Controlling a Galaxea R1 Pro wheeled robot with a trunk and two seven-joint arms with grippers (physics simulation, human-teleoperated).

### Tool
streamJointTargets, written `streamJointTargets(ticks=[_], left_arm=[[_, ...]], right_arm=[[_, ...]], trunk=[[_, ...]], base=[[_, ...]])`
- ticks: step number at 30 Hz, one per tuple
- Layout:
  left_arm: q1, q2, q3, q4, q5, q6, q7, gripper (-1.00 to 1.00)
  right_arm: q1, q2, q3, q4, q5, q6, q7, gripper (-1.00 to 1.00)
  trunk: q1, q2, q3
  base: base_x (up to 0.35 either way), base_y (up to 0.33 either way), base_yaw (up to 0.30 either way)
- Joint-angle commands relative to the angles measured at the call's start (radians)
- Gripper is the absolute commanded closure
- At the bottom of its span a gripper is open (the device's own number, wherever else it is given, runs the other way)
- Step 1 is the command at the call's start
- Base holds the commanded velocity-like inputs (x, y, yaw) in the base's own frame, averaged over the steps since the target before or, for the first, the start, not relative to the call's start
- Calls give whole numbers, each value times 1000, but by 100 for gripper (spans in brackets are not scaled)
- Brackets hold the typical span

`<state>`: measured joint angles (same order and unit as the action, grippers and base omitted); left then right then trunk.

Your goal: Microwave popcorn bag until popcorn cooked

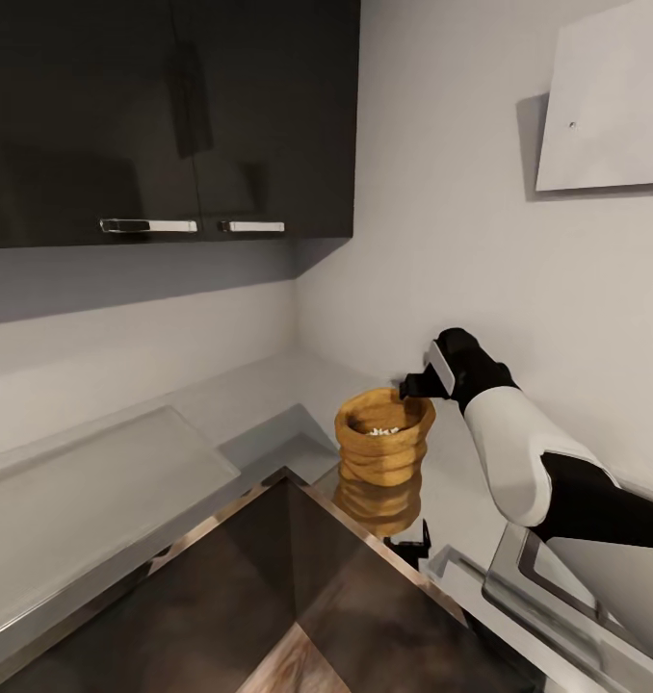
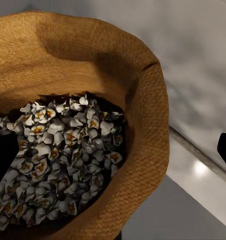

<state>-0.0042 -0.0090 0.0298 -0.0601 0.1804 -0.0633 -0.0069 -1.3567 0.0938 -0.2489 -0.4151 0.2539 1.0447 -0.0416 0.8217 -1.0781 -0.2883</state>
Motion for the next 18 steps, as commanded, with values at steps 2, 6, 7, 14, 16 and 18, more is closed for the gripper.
streamJointTargets(ticks=[2, 6, 7, 14, 16, 18], left_arm=[[0, 0, 2, 0, 5, -3, -1, -100], [0, 0, 2, 0, 5, -3, -1, -100], [0, 0, 2, 0, 5, -3, -1, -100], [0, 0, 2, 0, 5, -3, 1, -100], [0, 0, 2, 0, 5, -3, 1, -100], [0, 0, 2, 0, 5, -3, 1, -100]], right_arm=[[-1, 1, -7, 0, 1, 2, -4, -100], [-1, 1, -7, 1, -1, 2, -4, -100], [-1, 1, -7, 1, -1, 2, -4, -100], [-1, 0, -10, 95, -2, 2, -4, -100], [-1, 1, -10, 106, -2, 2, -4, -100], [-1, 0, -11, 113, -2, 2, -4, -100]], trunk=[[0, -1, -1], [0, -1, -1], [0, -1, -1], [0, -1, -1], [0, -1, -1], [0, -1, -1]], base=[[0, 0, 0], [0, 0, 0], [0, 0, 0], [0, 0, 0], [0, 0, 0], [0, 0, 0]])
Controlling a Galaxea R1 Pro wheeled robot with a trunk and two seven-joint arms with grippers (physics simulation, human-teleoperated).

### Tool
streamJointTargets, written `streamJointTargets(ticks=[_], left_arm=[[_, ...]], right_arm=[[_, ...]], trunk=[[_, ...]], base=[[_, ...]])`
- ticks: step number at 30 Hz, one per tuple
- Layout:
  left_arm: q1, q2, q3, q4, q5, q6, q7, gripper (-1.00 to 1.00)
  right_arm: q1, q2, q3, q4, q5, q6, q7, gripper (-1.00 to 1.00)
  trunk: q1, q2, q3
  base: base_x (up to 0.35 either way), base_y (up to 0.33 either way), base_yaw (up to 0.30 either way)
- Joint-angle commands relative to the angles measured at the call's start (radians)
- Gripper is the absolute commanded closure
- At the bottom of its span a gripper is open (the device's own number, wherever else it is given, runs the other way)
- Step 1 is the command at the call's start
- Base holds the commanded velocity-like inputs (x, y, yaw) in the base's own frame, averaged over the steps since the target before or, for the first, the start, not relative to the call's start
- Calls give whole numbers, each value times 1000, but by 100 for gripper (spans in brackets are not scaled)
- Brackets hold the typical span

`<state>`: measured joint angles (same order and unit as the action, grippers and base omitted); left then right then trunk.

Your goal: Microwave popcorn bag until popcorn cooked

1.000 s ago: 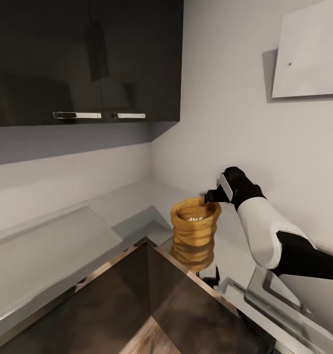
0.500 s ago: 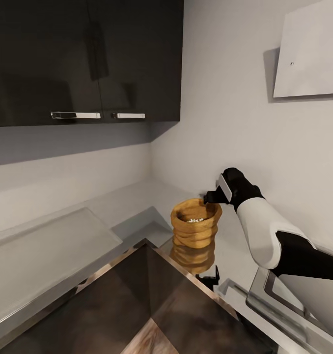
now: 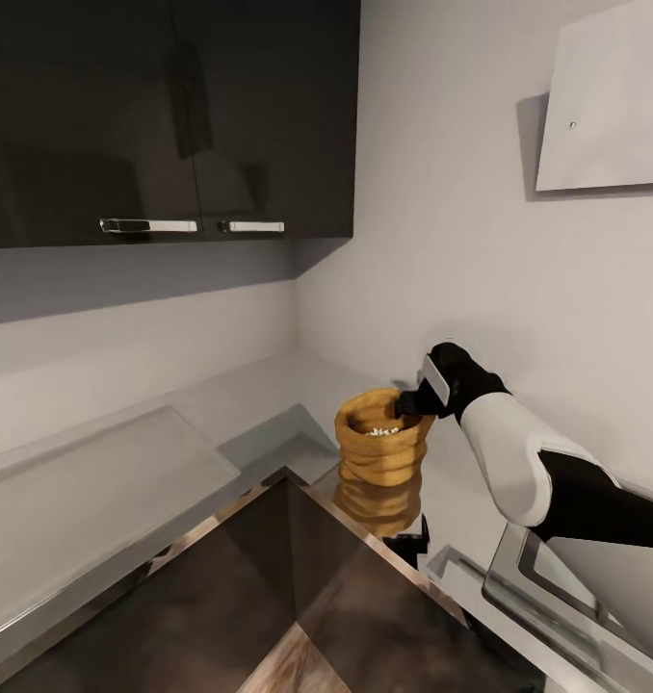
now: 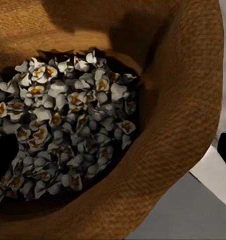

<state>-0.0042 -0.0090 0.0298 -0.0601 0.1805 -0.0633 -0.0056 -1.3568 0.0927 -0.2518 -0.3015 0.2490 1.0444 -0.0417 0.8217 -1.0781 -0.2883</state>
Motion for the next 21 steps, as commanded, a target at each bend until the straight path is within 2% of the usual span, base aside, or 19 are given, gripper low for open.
streamJointTargets(ticks=[1, 4, 14, 17, 21], left_arm=[[0, 0, 2, 0, 5, -3, -1, -100], [0, 0, 2, 0, 5, -3, -1, -100], [0, 0, 2, 0, 5, -3, -1, -100], [0, 0, 2, 0, 5, -3, -1, -100], [0, 0, 2, 0, 5, -3, -1, -100]], right_arm=[[-1, 1, -13, 1, 3, 3, -4, -100], [-1, 0, -30, 3, 3, 3, -4, -100], [-1, -15, -34, 24, 3, 3, -4, -100], [-1, -31, -80, 24, 4, 3, -5, -100], [-2, -36, -103, 24, 5, 3, -6, -100]], trunk=[[0, -1, -1], [0, -1, -1], [0, -1, -1], [0, -1, -1], [0, -1, -1]], base=[[0, 0, 0], [0, 0, 0], [0, 0, 0], [0, 0, 0], [0, 0, 0]])
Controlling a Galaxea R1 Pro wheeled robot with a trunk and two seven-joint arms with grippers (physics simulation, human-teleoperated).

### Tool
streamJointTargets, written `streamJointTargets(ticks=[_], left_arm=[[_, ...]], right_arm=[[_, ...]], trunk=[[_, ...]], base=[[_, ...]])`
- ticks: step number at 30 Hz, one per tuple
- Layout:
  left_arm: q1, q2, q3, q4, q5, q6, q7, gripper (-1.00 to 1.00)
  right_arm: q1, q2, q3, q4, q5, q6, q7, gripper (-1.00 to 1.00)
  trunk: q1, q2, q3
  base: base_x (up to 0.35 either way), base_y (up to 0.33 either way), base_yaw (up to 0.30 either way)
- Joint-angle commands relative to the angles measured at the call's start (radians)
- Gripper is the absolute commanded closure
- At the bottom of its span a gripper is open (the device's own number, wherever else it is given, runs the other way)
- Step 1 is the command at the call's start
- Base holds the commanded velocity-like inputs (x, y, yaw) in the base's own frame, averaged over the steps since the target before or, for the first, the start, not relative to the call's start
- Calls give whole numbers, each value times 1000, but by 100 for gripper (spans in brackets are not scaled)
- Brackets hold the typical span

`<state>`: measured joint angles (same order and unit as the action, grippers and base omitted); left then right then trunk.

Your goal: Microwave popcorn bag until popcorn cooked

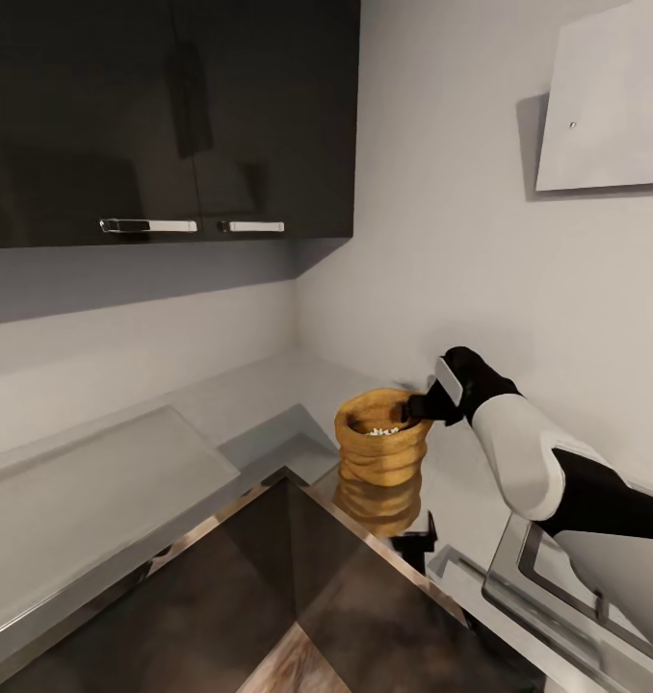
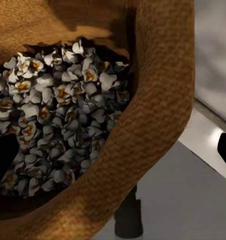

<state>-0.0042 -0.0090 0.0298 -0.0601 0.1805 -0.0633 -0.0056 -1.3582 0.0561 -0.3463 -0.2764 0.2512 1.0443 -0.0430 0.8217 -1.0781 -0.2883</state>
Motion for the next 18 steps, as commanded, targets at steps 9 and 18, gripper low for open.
streamJointTargets(ticks=[9, 18], left_arm=[[0, 0, 2, 0, 6, -3, -1, -100], [0, 0, 2, 0, 5, -3, -1, -100]], right_arm=[[2, 1, -10, 80, 3, 3, -6, -100], [2, 1, -11, 112, 3, 3, -35, -100]], trunk=[[0, -1, -1], [0, -1, -1]], base=[[0, 0, 0], [0, 0, 0]])
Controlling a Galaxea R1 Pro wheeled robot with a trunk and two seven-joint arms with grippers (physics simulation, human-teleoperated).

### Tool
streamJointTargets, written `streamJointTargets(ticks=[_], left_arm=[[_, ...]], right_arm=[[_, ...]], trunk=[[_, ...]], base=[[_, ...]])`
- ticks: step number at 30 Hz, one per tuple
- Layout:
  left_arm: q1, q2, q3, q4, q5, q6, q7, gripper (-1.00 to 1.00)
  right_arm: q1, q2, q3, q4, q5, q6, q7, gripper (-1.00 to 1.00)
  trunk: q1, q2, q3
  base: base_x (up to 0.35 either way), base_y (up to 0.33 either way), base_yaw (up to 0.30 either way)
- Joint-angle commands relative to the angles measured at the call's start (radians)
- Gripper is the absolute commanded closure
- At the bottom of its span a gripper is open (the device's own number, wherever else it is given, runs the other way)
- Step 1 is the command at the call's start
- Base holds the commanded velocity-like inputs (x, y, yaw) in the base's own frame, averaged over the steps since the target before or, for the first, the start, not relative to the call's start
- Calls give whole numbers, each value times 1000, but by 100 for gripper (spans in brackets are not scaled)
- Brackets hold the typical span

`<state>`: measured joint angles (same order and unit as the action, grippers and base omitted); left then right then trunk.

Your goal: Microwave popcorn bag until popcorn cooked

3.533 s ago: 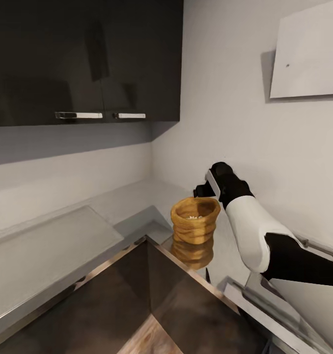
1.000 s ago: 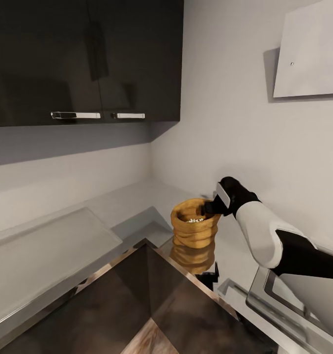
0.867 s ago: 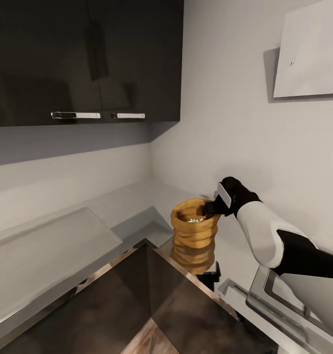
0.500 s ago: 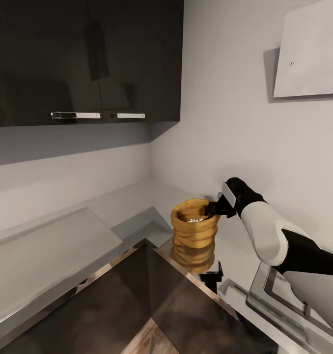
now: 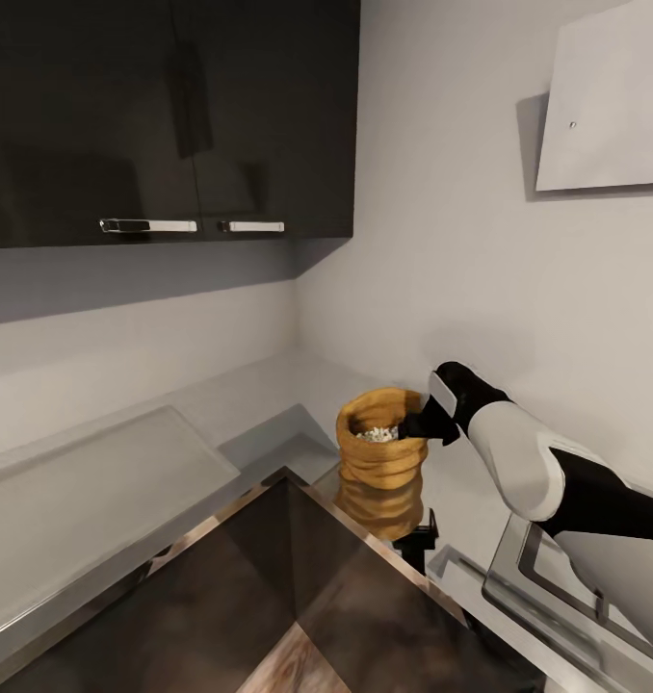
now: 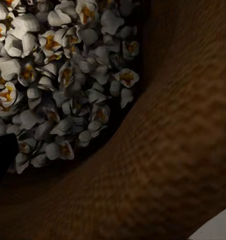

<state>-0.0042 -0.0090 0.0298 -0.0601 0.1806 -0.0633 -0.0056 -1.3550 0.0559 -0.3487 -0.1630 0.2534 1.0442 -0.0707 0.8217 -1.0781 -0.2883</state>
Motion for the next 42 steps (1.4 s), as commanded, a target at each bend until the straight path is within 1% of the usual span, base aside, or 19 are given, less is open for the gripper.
streamJointTargets(ticks=[1, 6, 7, 22, 24, 25, 26, 28, 30, 33, 36, 42], left_arm=[[0, 0, 2, 0, 5, -3, -1, -100], [0, 0, 2, 0, 5, -3, -1, -100], [0, 0, 2, 0, 5, -3, -1, -100], [0, 0, 2, 0, 5, -3, -1, -100], [0, 0, 2, 0, 5, -3, -1, -100], [0, 0, 2, 0, 5, -3, -1, -100], [0, 0, 2, 0, 5, -3, -1, -100], [0, 0, 2, 0, 5, -3, -1, -100], [0, 0, 2, 0, 5, -3, -1, -100], [0, 0, 2, 0, 5, -3, -1, -100], [0, 0, 3, 0, 5, -3, -1, -100], [0, -1, 2, 0, 4, -3, -2, -100]], right_arm=[[-1, 1, -9, -1, 1, 3, -10, -100], [0, 3, -9, -1, 1, 3, -12, -100], [-1, 3, -9, -1, 1, 3, -12, 100], [0, 4, -16, -16, 0, 3, -10, 100], [-1, 5, -25, -19, 0, 3, -8, 100], [-1, 5, -48, -27, 0, 3, -8, 100], [-1, 6, -68, -54, 0, 3, -8, 100], [-1, 17, -86, -169, 0, 3, -8, 100], [-1, 21, -89, -286, 0, 3, -6, 100], [0, 22, -88, -393, 0, 3, -3, 100], [0, 21, -86, -410, 0, 3, -3, 100], [0, 20, -83, -412, 2, 3, -3, 100]], trunk=[[0, -1, -1], [0, -1, -1], [0, -1, -1], [0, -1, -1], [0, -1, -1], [0, -1, -1], [0, -1, -1], [0, -1, -1], [0, -1, -1], [0, -1, -1], [0, -1, -1], [0, -1, -1]], base=[[0, 0, 0], [0, 0, 0], [0, 0, 0], [0, 0, 0], [0, 0, 0], [0, 0, 0], [0, 0, 0], [0, 0, 0], [0, 0, 0], [0, 0, 0], [0, 0, 0], [0, 0, 0]])
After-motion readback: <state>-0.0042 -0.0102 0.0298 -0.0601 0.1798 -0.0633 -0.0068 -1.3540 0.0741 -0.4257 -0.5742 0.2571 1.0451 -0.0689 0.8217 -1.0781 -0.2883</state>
